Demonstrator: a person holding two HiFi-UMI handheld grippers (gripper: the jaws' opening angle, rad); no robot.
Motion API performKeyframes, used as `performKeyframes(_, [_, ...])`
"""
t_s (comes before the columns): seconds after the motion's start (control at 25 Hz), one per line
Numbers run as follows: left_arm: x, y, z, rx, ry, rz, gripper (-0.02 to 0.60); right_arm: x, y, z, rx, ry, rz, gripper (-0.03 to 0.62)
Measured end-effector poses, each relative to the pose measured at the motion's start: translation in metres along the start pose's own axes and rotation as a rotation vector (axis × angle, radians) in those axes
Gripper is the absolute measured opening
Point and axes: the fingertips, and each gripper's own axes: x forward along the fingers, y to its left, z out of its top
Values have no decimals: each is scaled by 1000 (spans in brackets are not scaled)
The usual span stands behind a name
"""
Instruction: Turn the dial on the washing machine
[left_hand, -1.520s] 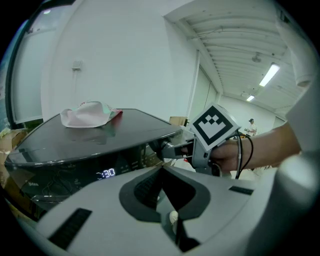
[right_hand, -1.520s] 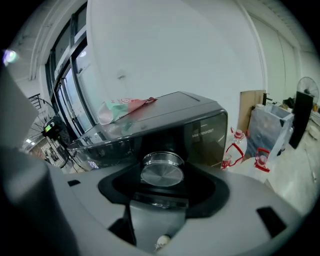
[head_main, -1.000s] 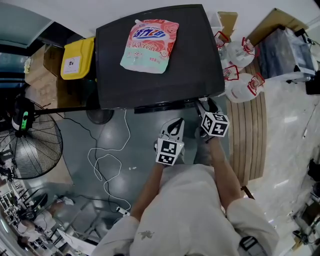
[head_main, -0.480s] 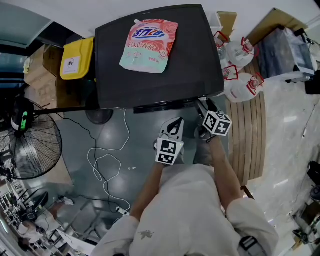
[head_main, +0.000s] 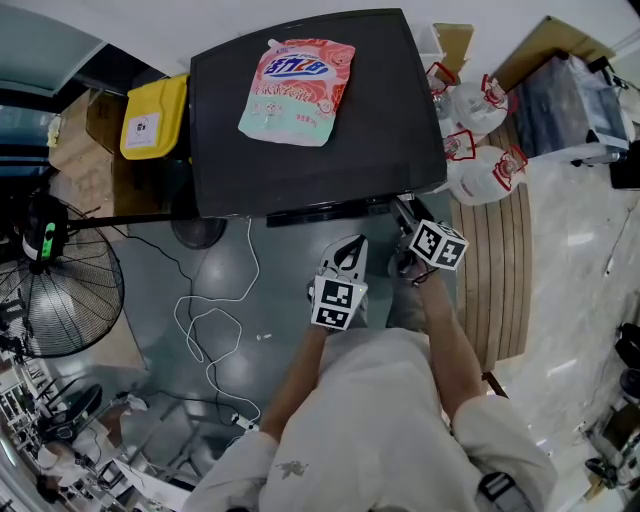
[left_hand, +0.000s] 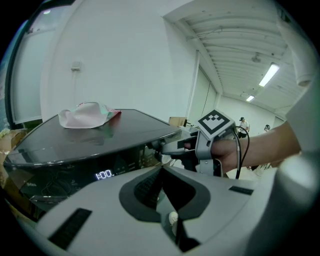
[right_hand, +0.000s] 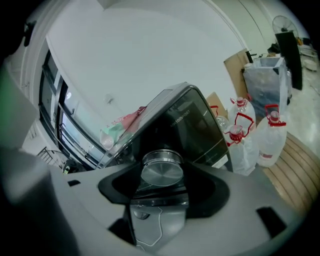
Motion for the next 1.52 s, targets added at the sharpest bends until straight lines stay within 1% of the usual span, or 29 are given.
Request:
performKeyframes(0.08, [0,0,0,1,0,0,14,1,0,-1,42,-3,18,276])
performKeyframes(0.2, [0,-1,1,1,0,-1,14,0,-1,-1,65,-10,25,276])
performKeyframes(0.36, [-1,-3,0,4,0,-2,13,0,5,-3,116,-8,65,276])
performKeyframes(1.0, [-1,-4,-2,1,8,-2,13,0,5,-2,296,-23,169,276])
performKeyframes(1.2, [1,-5,-2,2,10,-5,14,1,5,-2,343,-21,195,276])
performKeyframes(1.52, [1,-6,-2,3,9,-7,14,1,5,-2,384,-14,227,276])
